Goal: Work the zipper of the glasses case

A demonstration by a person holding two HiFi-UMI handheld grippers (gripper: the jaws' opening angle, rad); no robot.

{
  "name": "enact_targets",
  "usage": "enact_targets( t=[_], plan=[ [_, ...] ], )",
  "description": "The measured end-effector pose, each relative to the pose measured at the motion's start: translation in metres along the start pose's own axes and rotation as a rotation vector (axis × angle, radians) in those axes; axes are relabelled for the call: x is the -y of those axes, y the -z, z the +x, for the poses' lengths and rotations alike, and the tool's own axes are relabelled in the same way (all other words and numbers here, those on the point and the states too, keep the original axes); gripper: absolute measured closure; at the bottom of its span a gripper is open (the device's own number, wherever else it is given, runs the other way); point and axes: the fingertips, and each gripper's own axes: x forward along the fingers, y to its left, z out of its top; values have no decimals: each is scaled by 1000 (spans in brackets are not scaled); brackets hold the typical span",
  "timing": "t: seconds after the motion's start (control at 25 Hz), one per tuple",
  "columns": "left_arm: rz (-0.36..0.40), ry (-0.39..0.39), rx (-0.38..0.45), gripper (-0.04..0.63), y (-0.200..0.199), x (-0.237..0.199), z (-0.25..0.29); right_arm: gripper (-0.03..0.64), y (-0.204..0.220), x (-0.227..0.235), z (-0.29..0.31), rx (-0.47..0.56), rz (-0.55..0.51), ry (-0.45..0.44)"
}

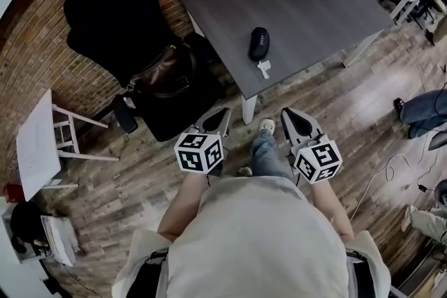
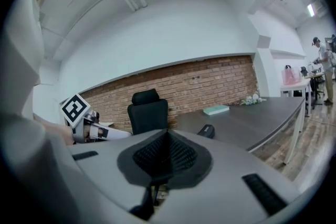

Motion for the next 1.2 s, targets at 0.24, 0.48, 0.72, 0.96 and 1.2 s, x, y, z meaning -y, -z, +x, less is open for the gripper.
enact_targets(
  t=[0.24,0.48,0.72,0.96,1.2],
  plan=[
    [9,-2,13,584,4,0,-7,615,-5,-4,-9,31,-16,27],
    [-9,9,26,584,-2,-2,-7,615,-11,-6,-7,34,-34,42],
    [-30,2,32,584,-4,-5,-7,615,-12,-3,-5,49,-17,43],
    [-49,10,18,584,-4,-7,-4,615,-17,6,-1,62,-16,66],
    [-46,12,14,584,-5,-7,5,615,-18,14,2,74,-5,70]
  ],
)
